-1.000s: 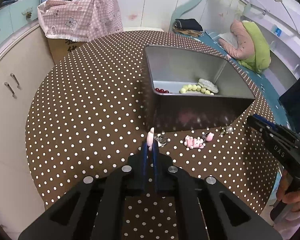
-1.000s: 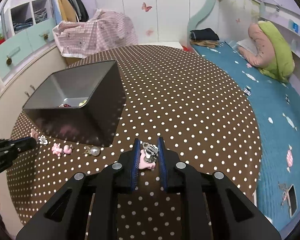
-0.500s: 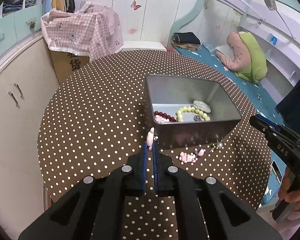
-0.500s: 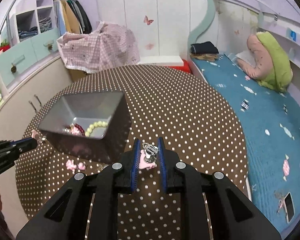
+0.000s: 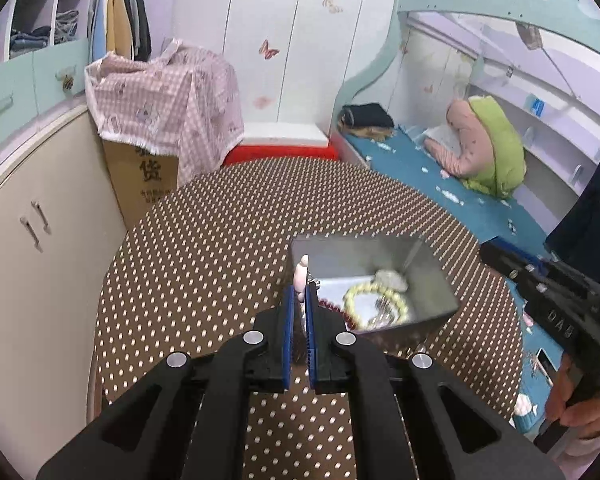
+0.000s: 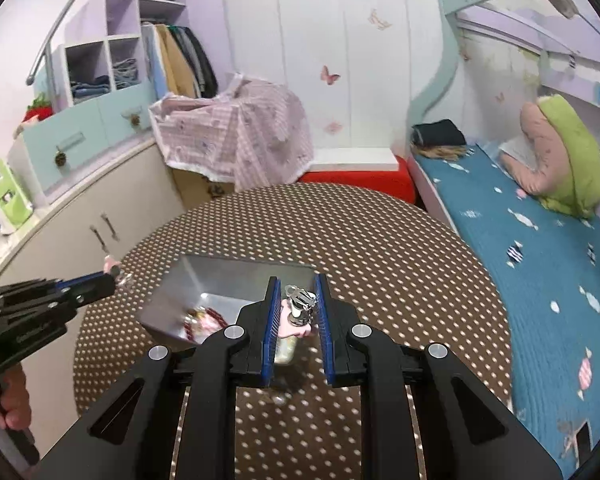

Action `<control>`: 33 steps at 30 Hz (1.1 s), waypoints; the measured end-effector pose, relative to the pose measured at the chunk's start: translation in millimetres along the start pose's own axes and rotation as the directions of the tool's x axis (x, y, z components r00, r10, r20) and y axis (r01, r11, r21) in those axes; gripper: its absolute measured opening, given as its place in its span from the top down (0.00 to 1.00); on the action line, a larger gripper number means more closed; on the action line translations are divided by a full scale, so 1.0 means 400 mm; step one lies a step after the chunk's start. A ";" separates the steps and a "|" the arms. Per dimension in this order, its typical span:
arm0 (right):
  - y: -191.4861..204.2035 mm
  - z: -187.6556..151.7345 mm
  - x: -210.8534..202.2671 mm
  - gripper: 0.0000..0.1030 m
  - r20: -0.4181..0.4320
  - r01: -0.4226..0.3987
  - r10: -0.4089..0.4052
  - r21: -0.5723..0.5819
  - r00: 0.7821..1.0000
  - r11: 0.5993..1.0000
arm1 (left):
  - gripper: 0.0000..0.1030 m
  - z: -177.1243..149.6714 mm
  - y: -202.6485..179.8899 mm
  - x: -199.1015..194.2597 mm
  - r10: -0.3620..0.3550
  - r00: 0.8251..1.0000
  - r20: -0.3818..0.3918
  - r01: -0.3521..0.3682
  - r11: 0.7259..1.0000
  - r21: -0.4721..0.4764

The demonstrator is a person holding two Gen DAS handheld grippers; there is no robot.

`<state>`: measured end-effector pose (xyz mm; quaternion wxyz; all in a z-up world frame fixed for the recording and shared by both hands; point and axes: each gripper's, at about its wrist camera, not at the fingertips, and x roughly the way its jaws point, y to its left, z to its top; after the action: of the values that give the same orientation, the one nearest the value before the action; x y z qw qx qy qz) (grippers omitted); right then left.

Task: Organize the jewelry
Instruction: 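Carry the white and pink charms over the tin with both tools, then lower both charms into the tin and open both tools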

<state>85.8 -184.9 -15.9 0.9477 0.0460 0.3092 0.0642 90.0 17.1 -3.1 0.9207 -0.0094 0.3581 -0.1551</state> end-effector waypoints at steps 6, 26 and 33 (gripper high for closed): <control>0.040 0.025 0.024 0.82 -0.015 -0.051 0.051 -0.003 0.999 0.999 | 0.96 0.027 -0.034 0.015 -0.050 0.999 0.009 0.049 0.999 0.017; -0.025 0.007 0.028 0.26 -0.026 0.051 -0.049 0.075 0.998 0.996 | 0.47 0.006 -0.008 0.049 -0.024 0.999 -0.031 0.023 1.000 -0.022; -0.071 -0.061 0.045 0.26 -0.107 0.089 -0.078 0.107 0.991 0.990 | 0.42 -0.037 -0.003 0.052 -0.018 0.997 -0.072 0.016 1.000 -0.027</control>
<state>88.5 -209.0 -49.5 0.9284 0.0825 0.3622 0.0094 94.4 11.4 -27.8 0.9055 -0.0187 0.3932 -0.1583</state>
